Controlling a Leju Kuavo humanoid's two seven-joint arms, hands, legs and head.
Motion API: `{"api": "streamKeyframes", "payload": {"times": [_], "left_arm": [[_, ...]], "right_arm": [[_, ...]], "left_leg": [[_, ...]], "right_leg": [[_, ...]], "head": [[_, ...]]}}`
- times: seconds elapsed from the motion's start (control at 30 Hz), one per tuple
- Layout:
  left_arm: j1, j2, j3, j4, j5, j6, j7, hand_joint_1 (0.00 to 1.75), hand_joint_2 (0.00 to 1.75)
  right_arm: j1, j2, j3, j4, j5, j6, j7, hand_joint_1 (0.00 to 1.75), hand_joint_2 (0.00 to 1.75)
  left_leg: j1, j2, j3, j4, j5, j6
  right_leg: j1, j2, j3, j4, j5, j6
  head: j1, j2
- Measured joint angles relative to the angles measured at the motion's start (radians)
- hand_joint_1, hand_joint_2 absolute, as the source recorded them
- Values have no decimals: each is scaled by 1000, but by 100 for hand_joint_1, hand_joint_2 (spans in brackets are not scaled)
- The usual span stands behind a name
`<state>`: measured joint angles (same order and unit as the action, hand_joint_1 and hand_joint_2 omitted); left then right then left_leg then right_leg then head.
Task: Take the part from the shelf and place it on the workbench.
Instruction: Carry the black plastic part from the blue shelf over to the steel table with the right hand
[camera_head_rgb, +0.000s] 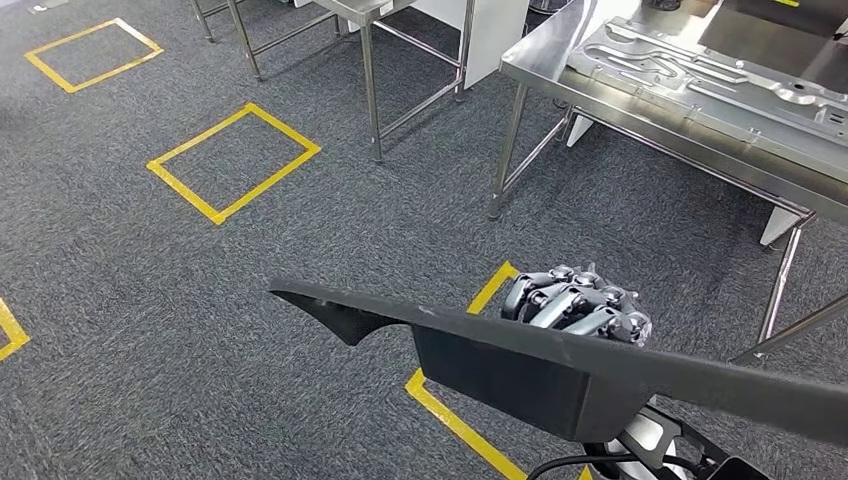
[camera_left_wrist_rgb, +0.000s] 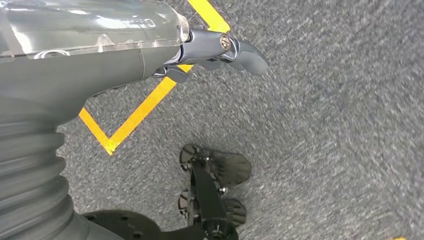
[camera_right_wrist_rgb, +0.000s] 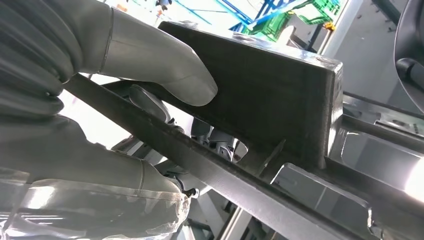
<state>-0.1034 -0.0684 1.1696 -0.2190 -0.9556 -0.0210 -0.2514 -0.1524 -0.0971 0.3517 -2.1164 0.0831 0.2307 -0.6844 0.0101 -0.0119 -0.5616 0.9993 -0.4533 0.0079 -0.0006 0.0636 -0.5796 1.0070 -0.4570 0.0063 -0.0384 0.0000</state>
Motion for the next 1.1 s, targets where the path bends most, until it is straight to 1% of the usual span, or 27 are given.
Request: {"api": "streamKeyframes", "payload": {"times": [0.03, 0.07, 0.13, 0.17, 0.2, 0.23, 0.27, 0.3, 0.33, 0.37, 0.4, 0.43, 0.5, 0.53, 0.57, 0.6, 0.67, 0.7, 0.73, 0.77, 0.8, 0.87, 0.9, 0.93, 1.0, 1.03, 1.1], "left_arm": [[0, 0, 0, 0, 0, 0, 0, 0, 175], [0, -1, 0, 0, 0, 0, 0, 0, 175], [2, 0, 0, 0, 0, 0, 0, 0, 175], [3, 0, 0, 0, 0, 0, 0, 0, 175], [5, 0, 0, 0, 0, 0, 0, 0, 175], [5, 0, 0, 0, 0, 0, 0, 0, 175], [5, -1, 0, 0, 0, -1, 0, 0, 175], [5, -1, 0, 0, 0, -1, 0, 0, 175], [5, -1, 0, 0, 1, -1, 0, 0, 175], [5, -1, 0, 0, 5, -1, -1, 0, 175], [6, -1, 1, 0, 13, -1, -2, 0, 175], [8, -2, 3, 0, 26, 0, -4, 0, 175], [9, -2, 10, 0, 54, 1, -9, 0, 175], [9, -2, 14, 0, 63, 1, -10, 0, 175], [9, -2, 18, 0, 69, 2, -9, 0, 175], [8, -3, 23, 0, 73, 5, -4, 0, 175], [11, -3, 32, 0, 79, 16, 12, 0, 175], [12, -3, 35, 0, 83, 24, 19, 0, 175], [13, -3, 40, 0, 86, 32, 23, 0, 175], [14, -2, 45, 0, 91, 39, 24, 0, 175], [15, -1, 50, -1, 95, 44, 24, 0, 175], [16, 2, 59, -2, 100, 50, 23, 0, 175], [16, 4, 62, -2, 102, 52, 23, 0, 175], [17, 5, 66, -2, 103, 52, 22, 0, 175], [17, 6, 72, -2, 104, 51, 22, 0, 175], [16, 5, 74, -2, 102, 48, 21, 0, 175], [15, 5, 77, -3, 99, 42, 20, 0, 175]], "right_arm": [[-1, 0, 0, 0, 0, 0, 0, 175, 175], [-2, 0, 0, 0, 0, 0, 0, 175, 175], [-2, 0, 0, 0, 0, 0, 0, 175, 175], [-1, 0, 0, 1, 0, 0, 0, 175, 175], [0, 0, 0, 2, 0, 0, 0, 175, 175], [0, 0, 0, 2, 0, 0, 0, 175, 175], [0, 0, 0, 3, 0, 0, 0, 175, 175], [0, 0, 0, 3, 0, 0, 0, 175, 175], [0, 0, 0, 3, 0, 0, 0, 175, 175], [0, 0, 0, 4, -7, 0, 2, 175, 175], [0, 2, -1, 11, -22, 2, 5, 175, 175], [1, 6, -2, 30, -46, 7, 6, 175, 175], [2, 21, -6, 94, -92, 25, 5, 175, 175], [1, 29, -7, 128, -105, 36, 3, 175, 175], [-2, 38, -7, 156, -109, 44, 1, 175, 175], [-6, 46, -7, 180, -112, 51, 1, 175, 175], [-10, 58, -6, 219, -116, 57, 2, 175, 175], [-10, 62, -6, 233, -119, 56, 2, 175, 175], [-9, 66, -6, 241, -122, 54, 3, 175, 175], [-7, 69, -8, 246, -124, 52, 3, 175, 175], [-3, 73, -10, 249, -127, 50, 3, 175, 175], [5, 82, -19, 254, -130, 48, 3, 175, 175], [9, 86, -25, 257, -131, 47, 2, 175, 175], [12, 89, -30, 260, -131, 44, 1, 175, 175], [17, 94, -39, 269, -124, 37, 0, 175, 175], [18, 95, -44, 273, -118, 35, 0, 175, 175], [16, 96, -50, 281, -105, 33, 0, 175, 175]], "left_leg": [[1, 3, 1, -4, 3, 7], [3, 6, 2, -9, 6, 12], [1, 13, 0, -10, 6, 16], [1, 17, -1, -10, 6, 16], [0, 20, -1, -10, 6, 17], [0, 24, 0, -9, 5, 16], [0, 25, 1, -9, 4, 15], [0, 27, 4, -9, 3, 14], [-2, 30, 6, -8, 2, 11], [-4, 32, 7, -7, 0, 7], [-5, 36, 8, -7, -1, 2], [-6, 42, 9, -7, -2, -4], [-3, 51, 13, -7, -7, -18], [-2, 48, 9, 6, -18, -23], [-1, 41, -3, 37, -39, -28], [0, 31, -27, 90, -70, -31], [1, 21, -95, 231, -133, -34], [2, 20, -120, 279, -145, -35], [2, 20, -128, 290, -137, -35], [2, 17, -115, 256, -109, -33], [2, 8, -85, 189, -69, -31], [6, -39, -22, 53, -15, -26], [6, -56, -5, 16, -5, -23], [5, -65, 0, 3, -6, -19], [4, -45, 0, -2, -2, -9], [6, -36, 2, -6, 1, -2], [9, -20, 5, -14, 6, 9]], "right_leg": [[0, -13, -7, 18, -14, 6], [-1, -28, -25, 58, -40, 11], [-5, -51, -88, 191, -107, 20], [-7, -53, -119, 255, -131, 24], [-9, -54, -136, 289, -137, 26], [-10, -56, -132, 282, -122, 27], [-11, -58, -106, 232, -90, 26], [-12, -63, -66, 156, -52, 24], [-8, -76, -28, 81, -26, 19], [-5, -84, -1, 26, -8, 12], [-1, -89, 12, -3, -3, 6], [3, -88, 13, -9, -5, -1], [2, -69, 14, -15, 0, -13], [-1, -62, 15, -18, 4, -20], [-4, -55, 16, -22, 7, -26], [-5, -49, 16, -23, 9, -29], [-3, -34, 14, -22, 10, -33], [-3, -26, 14, -21, 10, -34], [-2, -17, 14, -19, 9, -33], [-2, -7, 14, -17, 8, -32], [-3, 3, 15, -15, 7, -30], [-3, 22, 12, -9, 4, -24], [-3, 31, 8, -7, 3, -19], [-5, 40, 4, -6, 4, -13], [-8, 52, 0, -7, 7, 0], [-7, 38, -3, 0, 0, 6], [-6, -13, -35, 69, -44, 16]], "head": [[0, 0], [0, 0], [0, 0], [0, 0], [0, 0], [0, 0], [0, 0], [0, 0], [0, 0], [0, 0], [0, 0], [0, 0], [0, 0], [0, 0], [0, 0], [0, 0], [0, 0], [0, 0], [0, 0], [0, 0], [0, 0], [0, 0], [0, 0], [0, 0], [0, 0], [0, 0], [0, 0]]}}
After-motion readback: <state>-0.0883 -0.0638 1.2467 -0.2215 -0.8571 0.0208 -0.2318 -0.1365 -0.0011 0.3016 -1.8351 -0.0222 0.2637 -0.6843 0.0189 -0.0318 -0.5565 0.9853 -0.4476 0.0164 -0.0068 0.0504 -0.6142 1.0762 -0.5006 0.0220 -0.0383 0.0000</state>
